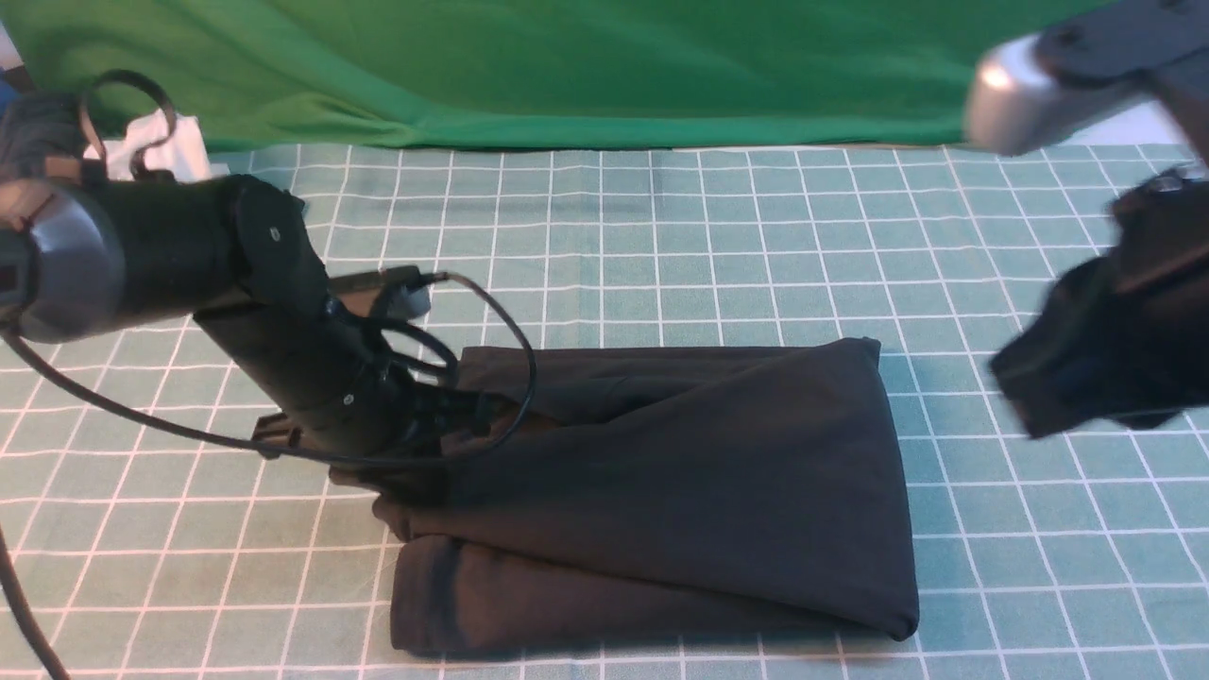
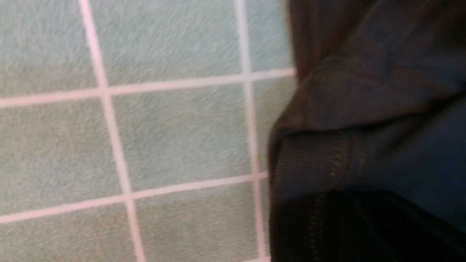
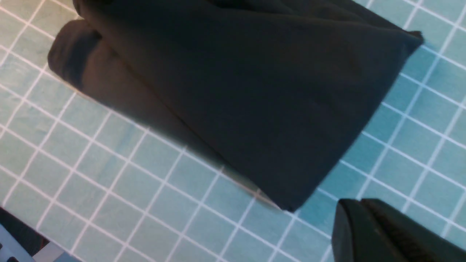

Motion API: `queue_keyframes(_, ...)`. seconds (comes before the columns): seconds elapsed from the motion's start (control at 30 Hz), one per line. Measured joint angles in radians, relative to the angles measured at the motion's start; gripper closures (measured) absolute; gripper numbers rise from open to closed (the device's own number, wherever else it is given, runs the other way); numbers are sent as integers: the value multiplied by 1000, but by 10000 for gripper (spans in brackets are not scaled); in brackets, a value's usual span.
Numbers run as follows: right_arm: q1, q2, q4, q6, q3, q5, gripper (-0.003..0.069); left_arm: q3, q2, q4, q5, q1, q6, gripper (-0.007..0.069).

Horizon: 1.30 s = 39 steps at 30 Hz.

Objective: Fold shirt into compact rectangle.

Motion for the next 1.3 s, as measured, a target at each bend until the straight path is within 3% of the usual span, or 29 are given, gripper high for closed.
queue_keyframes(0.33,0,-440,-72,-9,-1,20,642,-87,-129,239,39,-2,-197,536)
queue_keyframes(0.63,0,-876,-120,-52,95,-11,641,-125,-302,254,44,-2,-211,530)
queue_keyframes(0.77,0,-1036,-64,-104,367,-183,648,-125,-315,254,46,-2,-211,526)
queue_keyframes(0.87,0,-1071,70,-232,618,-425,648,-125,-315,254,47,-2,-211,524)
queue_keyframes(1.03,0,-1055,179,-331,800,-670,648,-125,-315,255,47,-2,-208,518)
queue_keyframes(1.3,0,-1047,189,-338,838,-732,634,-125,-315,255,33,-2,-208,517)
